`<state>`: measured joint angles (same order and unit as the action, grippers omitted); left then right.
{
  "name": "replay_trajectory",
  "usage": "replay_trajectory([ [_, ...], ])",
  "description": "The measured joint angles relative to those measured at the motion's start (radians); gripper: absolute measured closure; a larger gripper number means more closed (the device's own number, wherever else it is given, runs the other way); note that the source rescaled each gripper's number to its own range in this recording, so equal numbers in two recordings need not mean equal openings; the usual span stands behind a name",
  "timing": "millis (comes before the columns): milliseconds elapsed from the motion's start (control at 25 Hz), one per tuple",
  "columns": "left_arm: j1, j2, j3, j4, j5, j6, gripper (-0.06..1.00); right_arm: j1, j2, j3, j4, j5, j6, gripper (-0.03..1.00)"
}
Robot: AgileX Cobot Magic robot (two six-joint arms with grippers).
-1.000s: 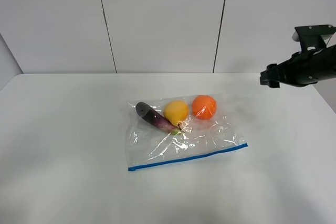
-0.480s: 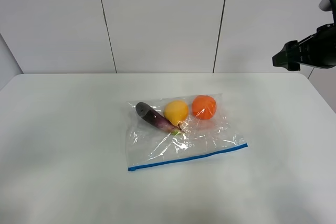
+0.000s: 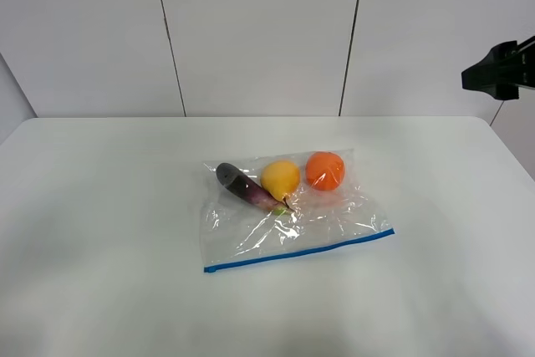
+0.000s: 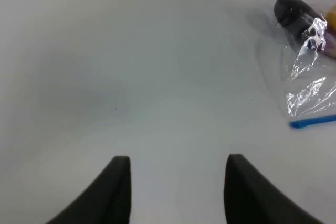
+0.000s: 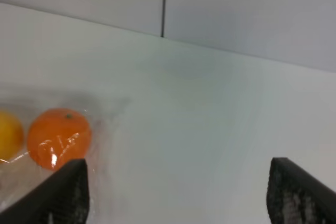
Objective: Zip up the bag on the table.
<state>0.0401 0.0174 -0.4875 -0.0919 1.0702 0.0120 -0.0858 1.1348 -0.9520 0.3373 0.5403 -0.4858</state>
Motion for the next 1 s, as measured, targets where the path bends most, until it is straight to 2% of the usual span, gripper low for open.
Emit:
replay_trajectory([
  [320, 0.000, 0.000, 0.000, 0.000, 0.000, 0.000, 0.07, -0.007, -0.101, 0.118, -0.129, -0.020, 0.182, -0.03],
  [600, 0.000, 0.000, 0.000, 0.000, 0.000, -0.001, 0.07, -0.007, -0.268, 0.187, -0.200, 0.009, 0.247, -0.03],
  [800, 0.000, 0.000, 0.000, 0.000, 0.000, -0.001, 0.07, -0.007, -0.400, 0.242, -0.217, 0.061, 0.273, -0.03],
  [1000, 0.000, 0.000, 0.000, 0.000, 0.000, -0.002, 0.07, -0.007, -0.539, 0.254, -0.231, 0.179, 0.292, -0.03],
])
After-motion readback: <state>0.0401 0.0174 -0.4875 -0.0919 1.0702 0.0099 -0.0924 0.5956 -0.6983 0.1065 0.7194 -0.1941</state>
